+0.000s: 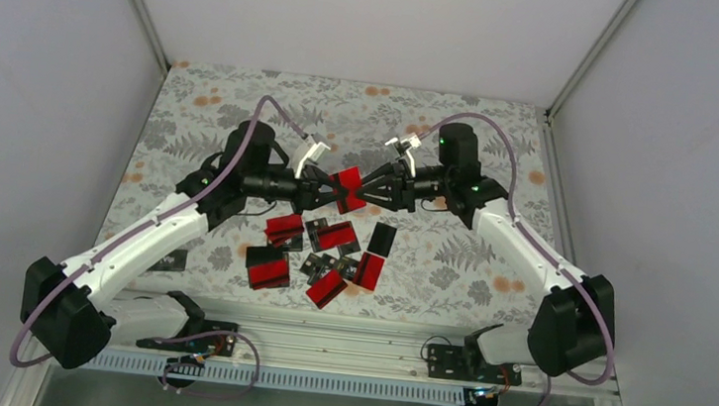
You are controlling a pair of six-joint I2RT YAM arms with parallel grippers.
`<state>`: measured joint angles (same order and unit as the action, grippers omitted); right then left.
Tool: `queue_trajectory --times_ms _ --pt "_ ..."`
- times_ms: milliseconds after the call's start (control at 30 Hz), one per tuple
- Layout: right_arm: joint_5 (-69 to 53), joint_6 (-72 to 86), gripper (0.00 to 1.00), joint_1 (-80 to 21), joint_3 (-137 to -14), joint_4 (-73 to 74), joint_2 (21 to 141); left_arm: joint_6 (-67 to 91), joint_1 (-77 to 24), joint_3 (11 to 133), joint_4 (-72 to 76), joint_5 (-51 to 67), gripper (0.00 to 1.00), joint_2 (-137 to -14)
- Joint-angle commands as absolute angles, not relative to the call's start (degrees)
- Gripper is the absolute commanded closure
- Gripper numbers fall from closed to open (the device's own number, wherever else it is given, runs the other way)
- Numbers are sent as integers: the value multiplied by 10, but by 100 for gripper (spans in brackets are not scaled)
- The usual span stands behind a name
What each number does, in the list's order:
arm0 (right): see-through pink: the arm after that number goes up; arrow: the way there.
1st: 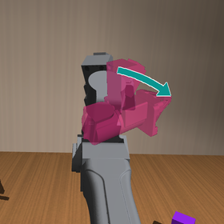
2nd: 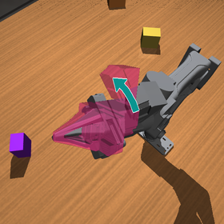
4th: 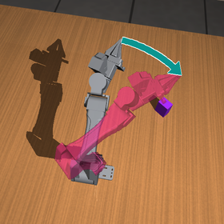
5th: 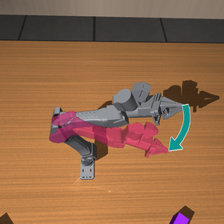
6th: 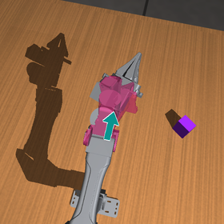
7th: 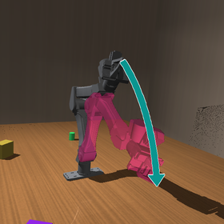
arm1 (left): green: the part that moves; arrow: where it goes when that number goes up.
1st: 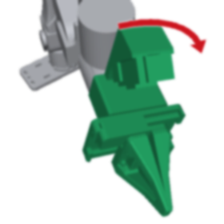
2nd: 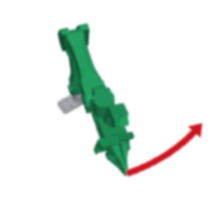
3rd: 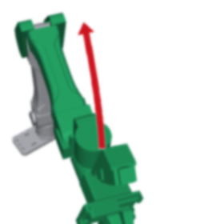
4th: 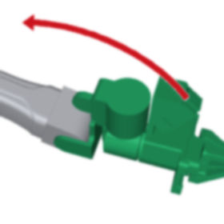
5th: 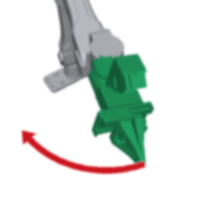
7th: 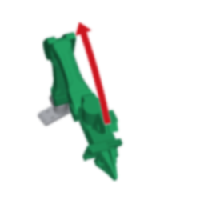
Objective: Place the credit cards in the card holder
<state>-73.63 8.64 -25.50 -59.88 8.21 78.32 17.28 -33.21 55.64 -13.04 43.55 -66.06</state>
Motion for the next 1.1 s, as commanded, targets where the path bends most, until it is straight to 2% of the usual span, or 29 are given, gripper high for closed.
queue_trajectory --times_ms 0,100,200,233,333,533,633,833,1067 --pt "-760 66 73 -262 -620 102 798 149 -330 577 -143 465 98 -665" --pt "-759 61 78 -264 -623 108 803 148 -330 576 -141 470 98 -670" --pt "-756 59 93 -265 -624 111 806 144 -330 576 -146 468 98 -675" --pt "-752 60 95 -265 -623 111 807 143 -330 576 -148 467 98 -677" --pt "-727 68 96 -266 -621 112 807 145 -329 573 -149 452 97 -680" --pt "-585 138 96 -256 -612 120 834 174 -325 557 -160 321 69 -701" --pt "-532 188 96 -245 -599 110 859 188 -324 546 -158 254 59 -718" --pt "-477 236 96 -239 -619 140 933 221 -322 555 -180 108 58 -779" --pt "-452 270 96 -238 -675 188 1052 249 -313 569 -181 13 62 -858"
